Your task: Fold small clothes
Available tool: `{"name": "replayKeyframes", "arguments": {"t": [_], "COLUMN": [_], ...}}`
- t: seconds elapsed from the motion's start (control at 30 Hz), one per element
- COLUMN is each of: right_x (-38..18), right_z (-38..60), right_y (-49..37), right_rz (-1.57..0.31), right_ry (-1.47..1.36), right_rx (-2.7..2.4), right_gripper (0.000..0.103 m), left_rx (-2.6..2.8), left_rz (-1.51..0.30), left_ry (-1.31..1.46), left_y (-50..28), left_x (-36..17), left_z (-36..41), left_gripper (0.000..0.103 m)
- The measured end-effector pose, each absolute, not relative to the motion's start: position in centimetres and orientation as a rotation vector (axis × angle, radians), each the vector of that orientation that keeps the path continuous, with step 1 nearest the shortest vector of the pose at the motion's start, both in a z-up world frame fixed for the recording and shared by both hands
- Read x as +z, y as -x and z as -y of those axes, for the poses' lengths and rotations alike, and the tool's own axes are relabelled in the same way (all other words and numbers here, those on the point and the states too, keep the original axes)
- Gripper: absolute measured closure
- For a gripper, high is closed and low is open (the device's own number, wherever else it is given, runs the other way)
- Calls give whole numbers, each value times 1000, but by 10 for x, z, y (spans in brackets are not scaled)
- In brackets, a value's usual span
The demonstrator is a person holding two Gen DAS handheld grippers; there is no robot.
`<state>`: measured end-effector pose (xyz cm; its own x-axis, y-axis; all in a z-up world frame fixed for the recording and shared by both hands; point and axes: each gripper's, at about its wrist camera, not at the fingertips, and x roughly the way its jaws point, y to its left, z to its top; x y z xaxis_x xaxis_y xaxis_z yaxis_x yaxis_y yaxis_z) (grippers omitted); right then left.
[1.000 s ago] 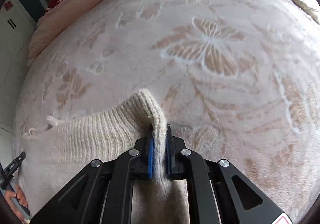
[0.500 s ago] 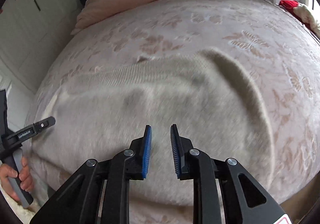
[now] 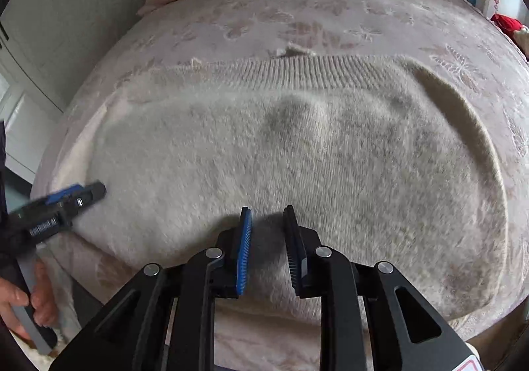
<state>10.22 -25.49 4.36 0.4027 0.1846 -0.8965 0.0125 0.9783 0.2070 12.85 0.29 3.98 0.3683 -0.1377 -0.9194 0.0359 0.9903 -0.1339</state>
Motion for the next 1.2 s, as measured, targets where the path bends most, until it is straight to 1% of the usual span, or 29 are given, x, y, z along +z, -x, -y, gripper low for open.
{"name": "replayKeyframes", "arguments": {"t": [0.07,0.13,0.2,0.23,0.27,0.3,0.47,0.53,0.6,0.67,0.73,0.83,0.87,0.9,0.93,1.0,1.03,1.13,1.2], "right_x": [66,71,50,30,9,7,49,39,14,20,37,60,64,67,68,61,56,31,14], "right_z": [263,268,278,280,279,277,260,241,229,226,225,217,212,209,206,202,201,200,198], "right_y": [-116,-137,-163,-177,-186,-189,-172,-162,-162,-157,-152,-144,-142,-141,-140,-144,-148,-159,-162], "right_rz": [-1092,-1085,-1136,-1204,-1274,-1272,-1148,-1174,-1236,-1207,-1182,-1138,-1130,-1123,-1124,-1139,-1152,-1209,-1244], "right_ry": [-213,-204,-221,-212,-191,-181,-203,-144,-77,-69,-154,-166,-157,-147,-142,-139,-141,-156,-146], "right_rx": [98,62,27,7,-10,-7,50,64,60,52,92,120,129,135,139,133,127,119,115], "right_gripper": [83,86,90,95,97,97,97,97,97,96,96,96,96,96,96,96,96,96,96], "left_rx": [-113,-89,-84,-80,-78,-79,-80,-78,-76,-79,-85,-107,-95,-62,-17,63,88,125,158], "left_rz": [-1166,-1173,-1226,-1228,-1221,-1220,-1213,-1213,-1214,-1215,-1211,-1130,-1083,-1045,-1014,-1003,-1032,-1106,-1116], "left_ry": [87,51,65,73,69,53,11,13,8,15,46,238,337,431,517,670,731,897,1016], "left_y": [-123,-123,-126,-126,-126,-126,-124,-124,-125,-124,-121,-109,-102,-96,-90,-83,-84,-88,-86], "left_x": [47,43,30,28,28,29,29,28,28,30,36,58,66,70,72,64,53,20,1], "left_z": [-6,-7,-9,-11,-10,-8,-4,-4,-3,-5,-10,-37,-53,-70,-86,-114,-124,-139,-145], "left_gripper": [37,37,36,36,35,36,35,35,35,35,35,34,27,16,14,13,13,13,13]}}
